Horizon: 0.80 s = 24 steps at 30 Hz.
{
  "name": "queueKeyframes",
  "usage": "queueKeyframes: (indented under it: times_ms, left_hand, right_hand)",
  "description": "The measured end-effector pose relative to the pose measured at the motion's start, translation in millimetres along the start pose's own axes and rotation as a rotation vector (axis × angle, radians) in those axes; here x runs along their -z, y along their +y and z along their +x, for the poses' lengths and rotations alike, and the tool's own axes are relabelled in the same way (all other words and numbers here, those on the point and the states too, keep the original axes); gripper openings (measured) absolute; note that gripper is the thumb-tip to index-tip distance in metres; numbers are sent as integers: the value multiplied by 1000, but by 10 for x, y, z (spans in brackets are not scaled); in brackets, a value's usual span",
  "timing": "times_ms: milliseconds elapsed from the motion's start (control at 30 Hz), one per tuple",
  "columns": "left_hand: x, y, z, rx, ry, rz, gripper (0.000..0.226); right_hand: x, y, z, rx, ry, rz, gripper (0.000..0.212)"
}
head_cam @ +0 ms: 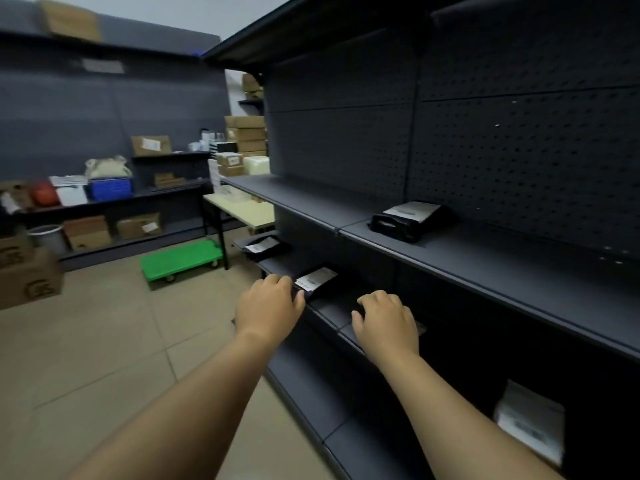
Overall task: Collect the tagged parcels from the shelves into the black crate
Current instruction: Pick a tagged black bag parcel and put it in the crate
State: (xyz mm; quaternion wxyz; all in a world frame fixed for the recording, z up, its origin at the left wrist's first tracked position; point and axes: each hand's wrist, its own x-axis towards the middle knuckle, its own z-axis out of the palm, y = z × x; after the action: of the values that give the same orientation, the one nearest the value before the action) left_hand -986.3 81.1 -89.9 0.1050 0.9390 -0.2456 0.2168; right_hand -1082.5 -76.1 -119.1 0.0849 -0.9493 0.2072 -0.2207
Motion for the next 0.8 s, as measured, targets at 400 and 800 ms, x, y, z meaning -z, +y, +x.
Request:
queueKeyframes:
  times_ms: [400, 800]
  left_hand:
    - [-341, -648, 823, 199, 6, 60, 38]
    - [-703, -1355, 1230, 272, -2, 186, 39]
  right_hand:
    - [-722, -437, 1242, 211, -76, 52, 35]
    - [-1258, -1020, 1950, 306, -127, 99, 35]
